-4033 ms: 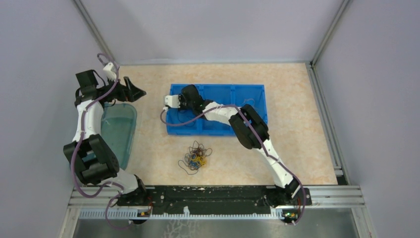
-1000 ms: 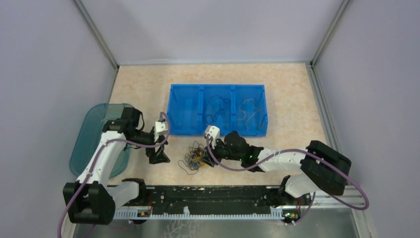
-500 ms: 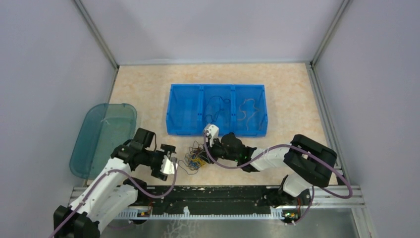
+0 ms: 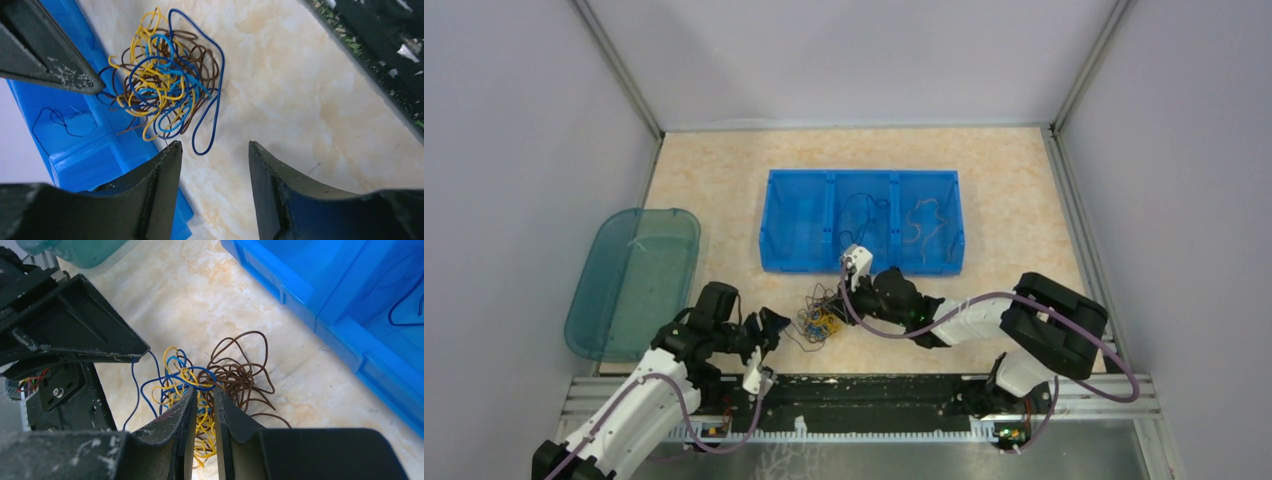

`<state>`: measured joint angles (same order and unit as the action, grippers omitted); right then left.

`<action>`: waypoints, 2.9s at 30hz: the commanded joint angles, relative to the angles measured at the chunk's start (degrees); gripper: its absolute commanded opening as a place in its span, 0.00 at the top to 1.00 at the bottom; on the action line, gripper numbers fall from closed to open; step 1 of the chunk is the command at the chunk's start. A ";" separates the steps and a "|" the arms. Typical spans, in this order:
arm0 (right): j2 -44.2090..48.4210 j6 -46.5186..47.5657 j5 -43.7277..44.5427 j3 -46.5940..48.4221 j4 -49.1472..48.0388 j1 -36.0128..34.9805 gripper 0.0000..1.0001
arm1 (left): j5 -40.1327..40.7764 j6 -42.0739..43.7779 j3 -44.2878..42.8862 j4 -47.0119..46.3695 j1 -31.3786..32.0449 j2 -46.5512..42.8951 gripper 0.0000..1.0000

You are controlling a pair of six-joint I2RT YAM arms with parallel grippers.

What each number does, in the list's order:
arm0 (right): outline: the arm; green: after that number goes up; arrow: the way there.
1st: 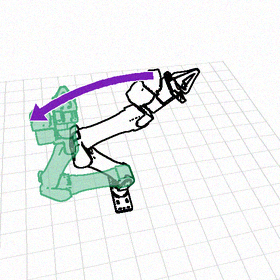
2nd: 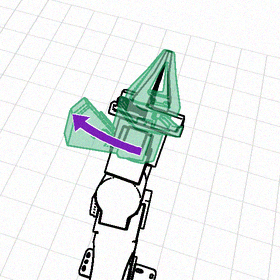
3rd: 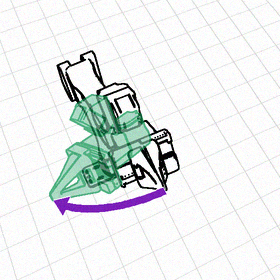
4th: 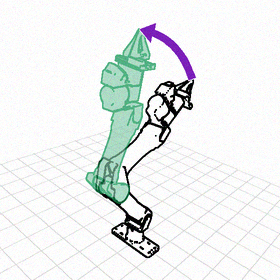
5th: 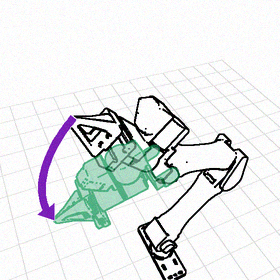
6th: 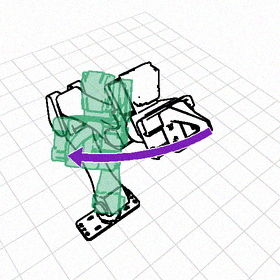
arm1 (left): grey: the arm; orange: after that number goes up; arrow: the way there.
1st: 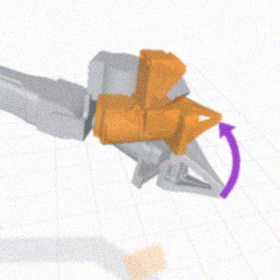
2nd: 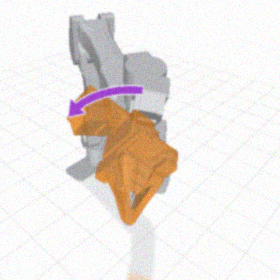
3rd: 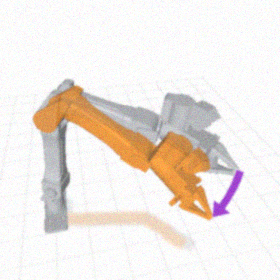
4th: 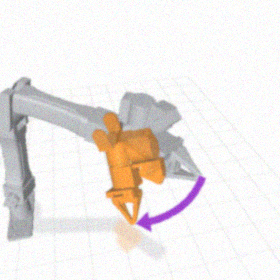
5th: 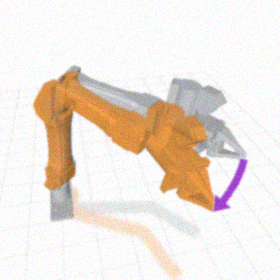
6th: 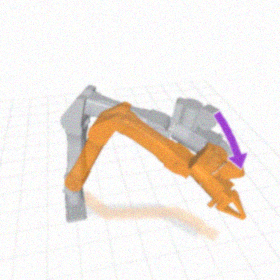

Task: Untangle the cables
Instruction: Untie the cable.

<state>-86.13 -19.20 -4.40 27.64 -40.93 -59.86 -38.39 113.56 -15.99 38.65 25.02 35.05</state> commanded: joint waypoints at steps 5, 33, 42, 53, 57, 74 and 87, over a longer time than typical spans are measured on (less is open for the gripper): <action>3.61 -1.66 1.33 -0.75 -2.54 0.07 0.81 | -5.69 19.41 7.54 -8.21 0.43 -3.27 0.49; 14.80 8.79 -8.42 1.62 -3.24 1.14 0.43 | -6.16 -18.69 -19.08 9.33 0.65 3.85 1.00; 13.75 4.82 -16.71 4.83 -10.11 0.31 0.37 | -10.56 -51.43 -34.62 11.01 0.60 13.40 1.00; 11.23 4.06 -12.40 5.85 -12.01 -1.10 0.37 | -11.81 -70.24 -44.22 2.81 0.61 15.49 0.99; 7.64 2.35 -11.18 7.27 -15.22 -1.05 0.44 | -13.04 -75.77 -47.00 0.04 0.61 16.67 0.99; -6.84 -4.14 -6.82 11.30 -29.22 -1.05 0.60 | -14.76 -87.19 -59.27 -7.52 0.63 20.48 0.99; -10.49 -4.62 -4.47 3.38 -33.85 -1.05 0.59 | -6.28 -91.94 -70.18 -22.53 0.64 21.86 0.99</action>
<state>-94.72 -22.81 -10.22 33.54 -69.08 -60.38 -48.66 24.16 -81.93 24.93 25.39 56.66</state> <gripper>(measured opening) 0.405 0.012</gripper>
